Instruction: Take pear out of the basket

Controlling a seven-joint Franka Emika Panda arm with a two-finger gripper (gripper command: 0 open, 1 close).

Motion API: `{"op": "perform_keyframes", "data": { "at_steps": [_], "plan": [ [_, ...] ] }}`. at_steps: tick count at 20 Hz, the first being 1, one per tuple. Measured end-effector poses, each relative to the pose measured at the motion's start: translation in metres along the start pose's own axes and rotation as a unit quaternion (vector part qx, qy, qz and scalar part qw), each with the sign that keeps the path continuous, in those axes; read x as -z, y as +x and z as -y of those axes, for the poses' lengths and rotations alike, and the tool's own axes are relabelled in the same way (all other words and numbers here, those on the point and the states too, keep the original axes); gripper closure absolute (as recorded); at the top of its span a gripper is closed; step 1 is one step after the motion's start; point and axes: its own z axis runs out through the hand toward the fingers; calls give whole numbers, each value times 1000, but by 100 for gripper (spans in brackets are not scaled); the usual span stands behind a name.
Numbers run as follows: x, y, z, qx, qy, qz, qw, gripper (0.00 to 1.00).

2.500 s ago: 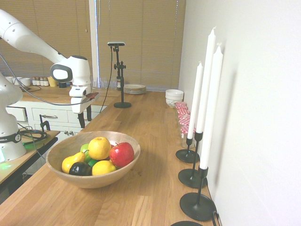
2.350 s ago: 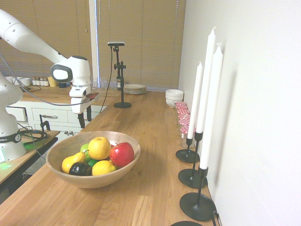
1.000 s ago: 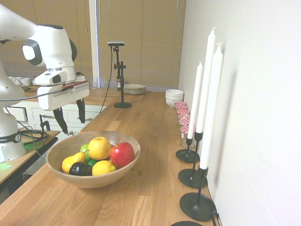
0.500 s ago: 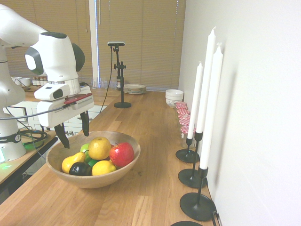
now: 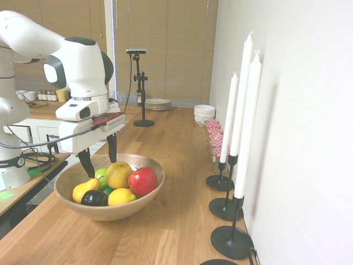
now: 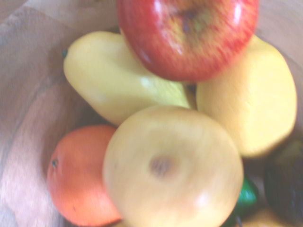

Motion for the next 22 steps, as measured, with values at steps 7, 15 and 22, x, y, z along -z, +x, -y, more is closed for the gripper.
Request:
{"op": "perform_keyframes", "data": {
  "at_steps": [7,15,22],
  "plan": [
    [-23,5,17,12,-7,8,1000,0],
    [-42,18,24,20,-5,14,1000,100],
    [-39,20,33,27,-1,7,1000,100]
  ]
}}
